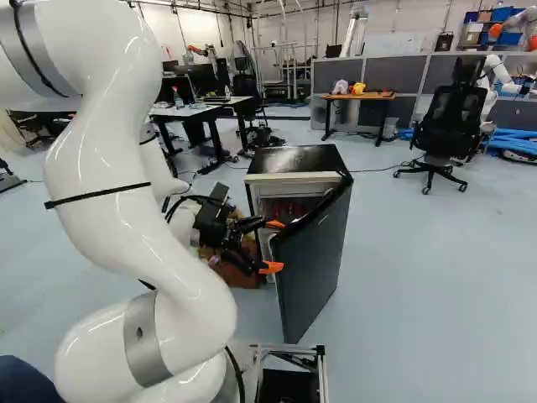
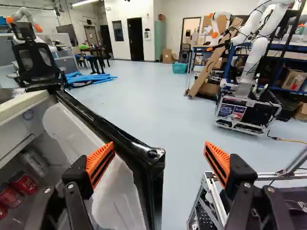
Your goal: Grab a drink from the fridge
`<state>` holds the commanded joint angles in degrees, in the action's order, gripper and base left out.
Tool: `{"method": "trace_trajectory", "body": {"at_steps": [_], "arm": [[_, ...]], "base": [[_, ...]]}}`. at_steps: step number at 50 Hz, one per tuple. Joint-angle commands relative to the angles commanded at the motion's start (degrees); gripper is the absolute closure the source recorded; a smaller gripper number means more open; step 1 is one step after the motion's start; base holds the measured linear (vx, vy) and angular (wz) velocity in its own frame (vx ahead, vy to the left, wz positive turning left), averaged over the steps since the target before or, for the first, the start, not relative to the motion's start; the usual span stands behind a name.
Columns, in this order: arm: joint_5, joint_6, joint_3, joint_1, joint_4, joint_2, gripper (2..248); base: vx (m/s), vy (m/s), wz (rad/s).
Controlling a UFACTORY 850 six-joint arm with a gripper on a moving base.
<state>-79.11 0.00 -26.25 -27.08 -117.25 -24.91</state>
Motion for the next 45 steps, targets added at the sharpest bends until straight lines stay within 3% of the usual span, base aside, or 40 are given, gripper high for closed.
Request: {"method": "trace_trajectory", "body": {"at_steps": [45], "arm": [[1.71, 0.0, -6.62, 14.89, 0.0, -0.87, 3]], "base": [[0.0, 0.0, 0.0]]}}
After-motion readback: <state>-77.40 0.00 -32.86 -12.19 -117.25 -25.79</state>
